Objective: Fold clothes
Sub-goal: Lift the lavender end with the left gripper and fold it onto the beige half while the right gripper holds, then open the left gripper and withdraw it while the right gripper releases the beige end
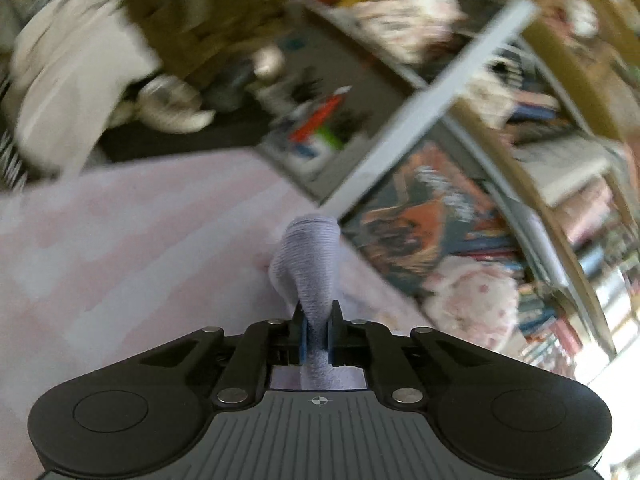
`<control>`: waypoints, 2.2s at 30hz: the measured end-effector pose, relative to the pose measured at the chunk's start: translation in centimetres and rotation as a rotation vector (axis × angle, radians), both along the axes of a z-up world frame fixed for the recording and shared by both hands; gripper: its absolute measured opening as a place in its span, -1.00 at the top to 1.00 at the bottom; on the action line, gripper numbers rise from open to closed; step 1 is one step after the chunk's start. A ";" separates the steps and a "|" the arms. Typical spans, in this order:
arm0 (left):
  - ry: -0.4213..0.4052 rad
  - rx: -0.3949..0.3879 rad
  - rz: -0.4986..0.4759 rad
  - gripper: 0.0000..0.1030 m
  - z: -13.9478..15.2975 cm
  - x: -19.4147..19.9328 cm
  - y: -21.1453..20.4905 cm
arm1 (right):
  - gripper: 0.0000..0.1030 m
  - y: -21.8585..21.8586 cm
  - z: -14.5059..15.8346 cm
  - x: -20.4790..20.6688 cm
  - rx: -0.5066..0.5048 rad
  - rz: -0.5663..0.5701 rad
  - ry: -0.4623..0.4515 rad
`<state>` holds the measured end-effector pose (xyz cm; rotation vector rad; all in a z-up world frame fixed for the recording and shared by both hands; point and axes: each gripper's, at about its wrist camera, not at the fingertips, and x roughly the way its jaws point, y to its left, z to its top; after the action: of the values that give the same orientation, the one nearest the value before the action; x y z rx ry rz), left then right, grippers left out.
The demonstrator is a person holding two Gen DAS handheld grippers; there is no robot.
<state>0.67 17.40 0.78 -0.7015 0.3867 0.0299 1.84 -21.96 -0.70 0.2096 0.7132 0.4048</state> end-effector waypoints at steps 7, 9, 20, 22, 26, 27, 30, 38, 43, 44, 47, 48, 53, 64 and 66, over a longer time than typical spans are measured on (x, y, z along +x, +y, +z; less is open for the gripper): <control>-0.123 0.233 -0.138 0.87 5.5 0.2 -7.1 | 0.48 0.0 -0.2 -0.1 0.009 -0.003 -0.008; -0.151 0.302 -0.180 0.86 6.5 0.2 -9.3 | 0.48 -0.2 -0.2 0.0 0.018 -0.004 -0.005; -0.148 1.076 -0.635 0.83 0.9 -3.9 -27.5 | 0.48 -0.5 -0.4 0.0 0.045 -0.001 -0.004; -0.137 1.259 -0.696 0.74 -1.8 -5.1 -30.4 | 0.53 -0.7 -0.4 0.0 0.049 -0.001 -0.003; -0.137 1.247 -0.696 0.69 -1.9 -4.8 -30.0 | 0.52 -1.0 -0.6 -0.1 0.068 -0.002 -0.005; -0.126 1.182 -0.696 0.69 -1.4 -4.4 -29.4 | 0.52 -1.0 -0.7 -0.1 0.071 -0.002 -0.005; -0.096 0.927 -0.662 0.71 0.3 -3.0 -26.8 | 0.53 -1.3 -0.7 -0.1 0.095 -0.007 0.004; -0.098 1.220 -0.716 0.41 -2.1 -4.4 -30.3 | 0.57 -4.1 -0.3 -0.1 0.216 -0.051 0.035; -0.114 1.162 -0.769 0.37 -1.9 -5.2 -29.9 | 0.56 -7.8 1.1 -1.2 0.354 -0.105 0.022; -0.121 1.101 -0.798 0.30 -1.4 -5.5 -29.3 | 0.49 -8.5 1.5 -1.5 0.380 -0.117 0.015; -0.156 0.888 -0.867 0.27 0.9 -5.9 -26.1 | 0.14 -9.1 2.4 -1.6 0.444 -0.102 0.018; -0.173 0.818 -0.873 0.27 1.8 -6.1 -24.8 | 0.13 -8.8 2.6 -1.5 0.449 -0.087 0.022; -0.221 0.653 -0.726 0.27 4.8 -5.4 -18.8 | 0.13 -5.9 3.2 -0.6 0.440 -0.009 0.047; -0.054 0.605 -0.557 0.52 -0.4 -1.2 -15.7 | 0.68 -0.2 3.2 0.8 0.183 0.052 0.054; -0.032 0.538 -0.549 0.51 -0.4 -1.1 -14.9 | 0.73 -0.8 4.2 -0.6 0.242 0.075 0.008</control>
<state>-0.39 2.48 0.38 -0.0499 0.5035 -0.3840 1.25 -22.79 3.54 0.4139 0.6803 0.5632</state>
